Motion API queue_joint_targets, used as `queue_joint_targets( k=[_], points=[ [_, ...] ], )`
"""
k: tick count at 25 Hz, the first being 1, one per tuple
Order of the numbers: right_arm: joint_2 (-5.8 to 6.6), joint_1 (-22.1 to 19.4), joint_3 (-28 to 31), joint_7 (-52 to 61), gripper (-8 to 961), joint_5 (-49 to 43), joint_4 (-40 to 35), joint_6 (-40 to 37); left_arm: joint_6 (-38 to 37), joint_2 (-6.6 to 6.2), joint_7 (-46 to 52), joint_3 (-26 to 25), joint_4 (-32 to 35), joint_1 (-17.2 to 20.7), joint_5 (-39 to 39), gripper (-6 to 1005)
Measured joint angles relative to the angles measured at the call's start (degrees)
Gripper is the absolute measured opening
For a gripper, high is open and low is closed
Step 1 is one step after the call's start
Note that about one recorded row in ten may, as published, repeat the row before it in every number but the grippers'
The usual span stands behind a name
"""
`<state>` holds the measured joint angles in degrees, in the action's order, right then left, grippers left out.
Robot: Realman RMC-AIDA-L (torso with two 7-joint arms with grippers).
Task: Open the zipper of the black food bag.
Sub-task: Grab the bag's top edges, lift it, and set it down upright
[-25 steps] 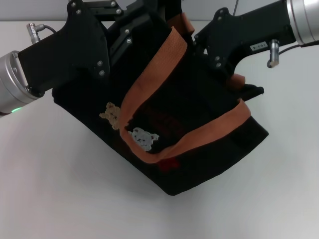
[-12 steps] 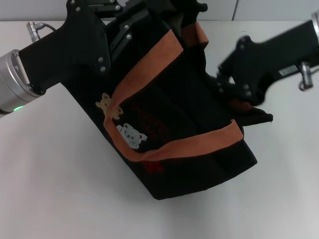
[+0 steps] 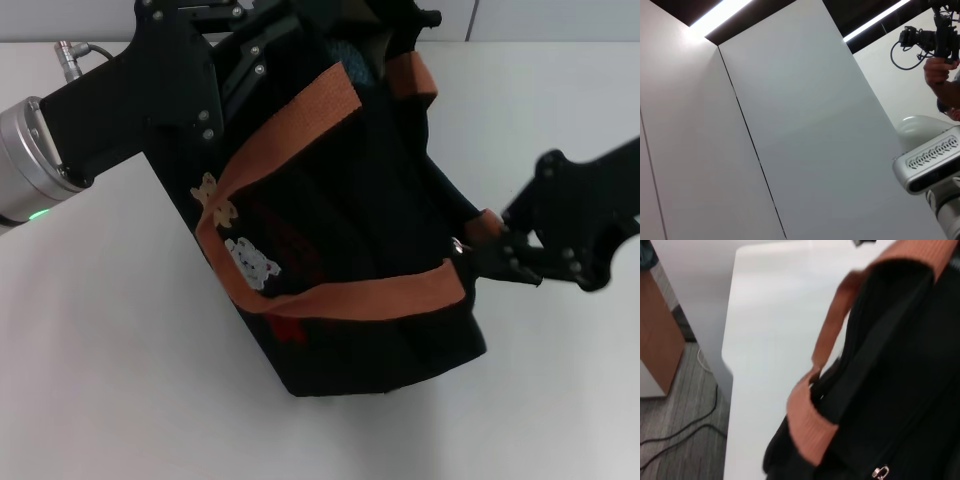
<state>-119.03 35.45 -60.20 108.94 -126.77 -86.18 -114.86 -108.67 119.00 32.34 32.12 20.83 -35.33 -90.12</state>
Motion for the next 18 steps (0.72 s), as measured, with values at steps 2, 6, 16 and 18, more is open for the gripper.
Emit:
queue_joint_targets(
  k=[2, 6, 16, 18],
  points=[
    [-0.03, -0.97, 0.05, 0.01, -1, -0.84, -0.67, -0.97, 0.00, 0.00, 0.00, 0.01, 0.00, -0.01, 0.03, 108],
    [0.04, -1.96, 1.36, -0.01, -1, -1.11, -0.70, -2.68, 0.04, -0.01, 0.02, 0.04, 0.00, -0.01, 0.07, 109],
    [-0.11, -4.75, 12.87, -1.15, -1, 0.80, 1.50, -1.46, 0.11, 0.00, 0.08, 0.05, 0.00, 0.08, 0.08, 110],
    [-0.11, -5.34, 14.50, -2.10, 33, 0.81, 1.39, -1.14, 0.11, 0.00, 0.08, 0.05, 0.00, 0.18, 0.08, 109]
  ],
)
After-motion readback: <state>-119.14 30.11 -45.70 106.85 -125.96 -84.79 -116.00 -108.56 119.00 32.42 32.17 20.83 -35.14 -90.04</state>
